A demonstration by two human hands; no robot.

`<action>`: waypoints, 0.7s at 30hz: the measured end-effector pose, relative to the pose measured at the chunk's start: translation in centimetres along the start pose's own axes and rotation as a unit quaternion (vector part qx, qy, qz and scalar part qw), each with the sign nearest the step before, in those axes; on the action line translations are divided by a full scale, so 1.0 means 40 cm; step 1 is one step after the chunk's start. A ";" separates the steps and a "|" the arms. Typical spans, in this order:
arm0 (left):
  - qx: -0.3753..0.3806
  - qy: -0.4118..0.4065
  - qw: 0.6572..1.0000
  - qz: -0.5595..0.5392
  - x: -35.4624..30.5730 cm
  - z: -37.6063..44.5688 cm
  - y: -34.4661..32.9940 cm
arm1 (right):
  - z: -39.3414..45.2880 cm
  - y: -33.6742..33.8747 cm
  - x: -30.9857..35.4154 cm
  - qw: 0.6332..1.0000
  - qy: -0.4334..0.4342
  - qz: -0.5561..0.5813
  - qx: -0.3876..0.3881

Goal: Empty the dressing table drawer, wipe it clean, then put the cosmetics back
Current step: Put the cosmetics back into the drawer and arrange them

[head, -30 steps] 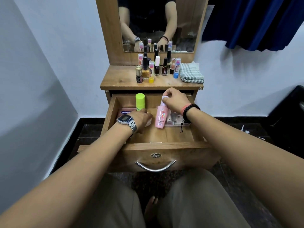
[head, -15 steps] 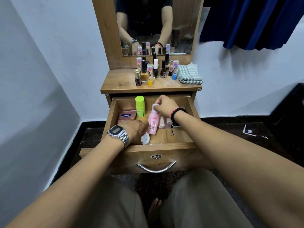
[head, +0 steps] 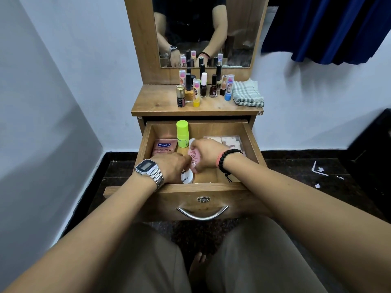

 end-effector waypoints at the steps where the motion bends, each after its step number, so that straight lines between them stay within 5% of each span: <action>1: 0.001 -0.001 1.000 -0.002 0.000 -0.001 0.000 | 0.003 0.003 -0.001 1.000 0.000 -0.007 -0.008; 14: -0.081 0.028 0.996 -0.033 0.020 -0.013 0.070 | -0.046 0.038 -0.025 1.000 0.028 0.003 -0.006; 21: -0.069 -0.036 0.993 -0.087 -0.080 0.008 0.081 | -0.131 0.137 -0.123 0.994 -0.028 0.084 -0.056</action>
Point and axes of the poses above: each hand's wrist, its own z-axis towards the middle knuckle, its own y-axis out of the back of the hand, x = y × z, the point moved 8 cm from there along z, towards the middle knuckle, and after that the axes turned 2 degrees about y, right-handed, at the moved point
